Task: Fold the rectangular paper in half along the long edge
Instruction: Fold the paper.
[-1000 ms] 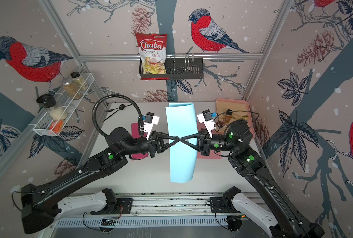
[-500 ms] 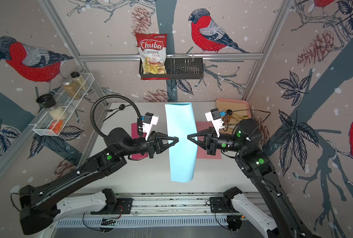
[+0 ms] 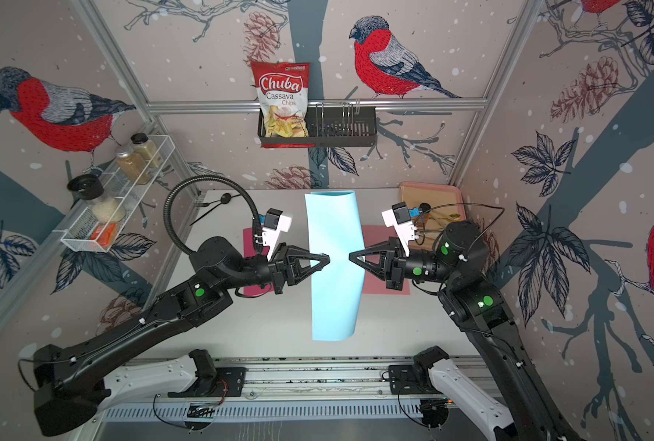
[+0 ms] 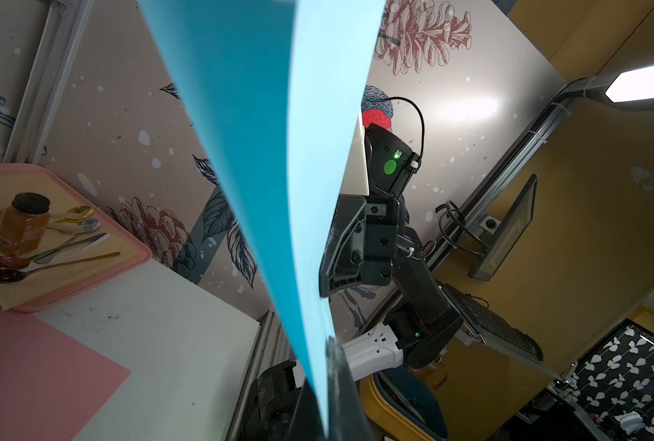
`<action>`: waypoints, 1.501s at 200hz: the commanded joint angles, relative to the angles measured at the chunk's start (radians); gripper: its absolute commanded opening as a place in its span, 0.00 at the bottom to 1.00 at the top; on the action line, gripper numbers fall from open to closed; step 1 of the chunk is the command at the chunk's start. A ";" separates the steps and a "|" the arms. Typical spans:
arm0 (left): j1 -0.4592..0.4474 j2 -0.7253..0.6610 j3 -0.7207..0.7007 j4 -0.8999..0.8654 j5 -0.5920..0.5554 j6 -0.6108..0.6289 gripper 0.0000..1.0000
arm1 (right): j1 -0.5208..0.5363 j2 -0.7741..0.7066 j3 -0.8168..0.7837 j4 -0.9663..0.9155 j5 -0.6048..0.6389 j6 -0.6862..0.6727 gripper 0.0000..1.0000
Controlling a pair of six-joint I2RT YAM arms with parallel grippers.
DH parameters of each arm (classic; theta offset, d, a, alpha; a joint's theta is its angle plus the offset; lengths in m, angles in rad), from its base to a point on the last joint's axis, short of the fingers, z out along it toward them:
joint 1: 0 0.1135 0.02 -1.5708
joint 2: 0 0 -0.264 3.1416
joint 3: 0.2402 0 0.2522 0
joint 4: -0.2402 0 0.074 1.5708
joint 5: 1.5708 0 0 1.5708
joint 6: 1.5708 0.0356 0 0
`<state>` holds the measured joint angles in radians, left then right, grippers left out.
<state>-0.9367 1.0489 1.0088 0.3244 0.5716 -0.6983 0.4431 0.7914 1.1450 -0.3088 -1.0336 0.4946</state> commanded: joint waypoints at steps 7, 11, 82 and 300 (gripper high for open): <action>0.001 -0.006 0.010 0.028 -0.006 0.011 0.00 | -0.001 -0.013 0.014 0.003 -0.031 -0.007 0.12; 0.002 -0.006 0.010 0.028 -0.006 0.012 0.00 | -0.002 -0.014 0.015 0.001 -0.029 -0.007 0.17; 0.001 -0.015 0.008 0.017 -0.008 0.014 0.00 | -0.001 -0.012 0.032 -0.001 -0.032 -0.008 0.09; 0.002 0.010 0.010 0.047 0.001 -0.019 0.22 | 0.009 -0.004 -0.100 0.290 -0.052 0.162 0.00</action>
<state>-0.9367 1.0557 1.0142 0.3279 0.5674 -0.7078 0.4484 0.7895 1.0451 -0.0536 -1.0824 0.6579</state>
